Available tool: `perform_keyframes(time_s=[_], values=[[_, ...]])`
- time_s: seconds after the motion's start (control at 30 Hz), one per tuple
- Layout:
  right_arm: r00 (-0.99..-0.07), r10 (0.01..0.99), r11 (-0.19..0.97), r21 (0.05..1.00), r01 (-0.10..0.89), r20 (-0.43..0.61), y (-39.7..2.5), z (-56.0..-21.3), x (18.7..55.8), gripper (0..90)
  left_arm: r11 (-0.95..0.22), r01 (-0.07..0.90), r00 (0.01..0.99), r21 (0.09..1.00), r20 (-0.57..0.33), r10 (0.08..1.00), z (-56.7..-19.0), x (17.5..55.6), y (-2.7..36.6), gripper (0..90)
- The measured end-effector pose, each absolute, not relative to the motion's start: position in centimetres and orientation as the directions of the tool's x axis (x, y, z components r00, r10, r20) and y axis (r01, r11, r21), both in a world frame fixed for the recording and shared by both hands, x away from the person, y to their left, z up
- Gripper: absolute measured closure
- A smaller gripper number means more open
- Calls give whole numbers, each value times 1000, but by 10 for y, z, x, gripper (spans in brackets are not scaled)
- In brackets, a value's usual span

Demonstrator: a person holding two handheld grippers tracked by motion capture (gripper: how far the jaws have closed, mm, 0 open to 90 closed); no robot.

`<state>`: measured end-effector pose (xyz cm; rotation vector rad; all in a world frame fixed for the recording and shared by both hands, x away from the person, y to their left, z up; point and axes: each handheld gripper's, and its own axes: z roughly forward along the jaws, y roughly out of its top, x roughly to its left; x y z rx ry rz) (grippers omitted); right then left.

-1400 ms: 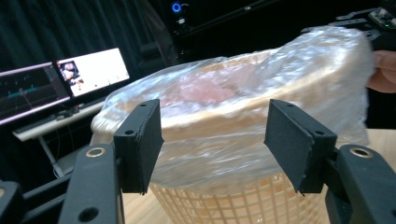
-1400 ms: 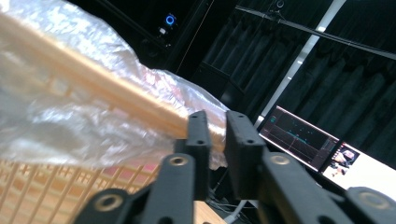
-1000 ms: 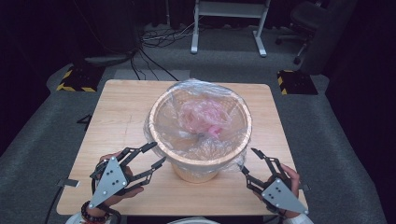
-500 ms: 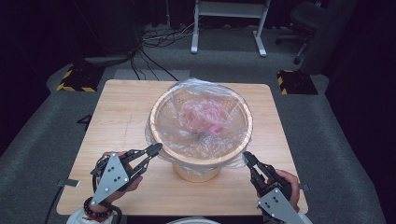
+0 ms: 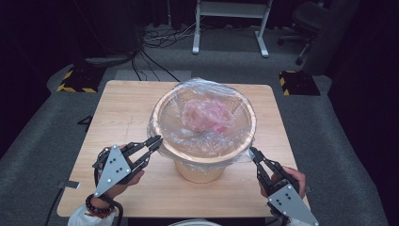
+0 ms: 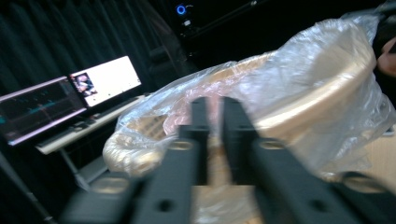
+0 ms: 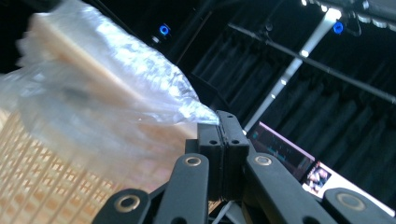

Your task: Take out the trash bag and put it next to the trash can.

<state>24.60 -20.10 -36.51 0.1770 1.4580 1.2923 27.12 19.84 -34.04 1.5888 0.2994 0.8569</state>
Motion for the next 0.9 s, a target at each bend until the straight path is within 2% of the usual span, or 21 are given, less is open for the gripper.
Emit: perform_keyframes(time_s=[0.03,0.07,0.1,0.17,0.27,0.5,0.7,0.8,0.9], values=[[-361,715,386,769,-510,-598,-201,-365,247,899,-212,-275,700,938,347,625,-341,271,200,700],[-363,720,382,774,-505,-591,-202,-365,249,900,-211,-283,694,936,352,628,-342,270,201,691],[-368,724,378,782,-496,-584,-203,-366,249,900,-212,-280,690,936,349,633,-342,269,202,642],[-359,730,385,784,-488,-582,-205,-366,250,900,-217,-272,685,937,348,640,-344,269,205,516],[-362,748,375,805,-460,-556,-210,-364,253,900,-196,-251,670,948,316,672,-347,272,216,442],[-385,791,325,859,-395,-476,-225,-361,265,896,-213,-193,671,958,287,683,-362,293,232,428],[-374,793,343,860,-377,-480,-227,-364,270,853,-244,-123,682,962,260,684,-376,314,222,401],[-366,795,354,860,-367,-484,-228,-364,270,771,-236,-128,693,963,257,674,-377,318,217,420],[-359,789,373,853,-365,-499,-231,-364,267,573,-273,-148,673,951,299,676,-377,320,209,458]])
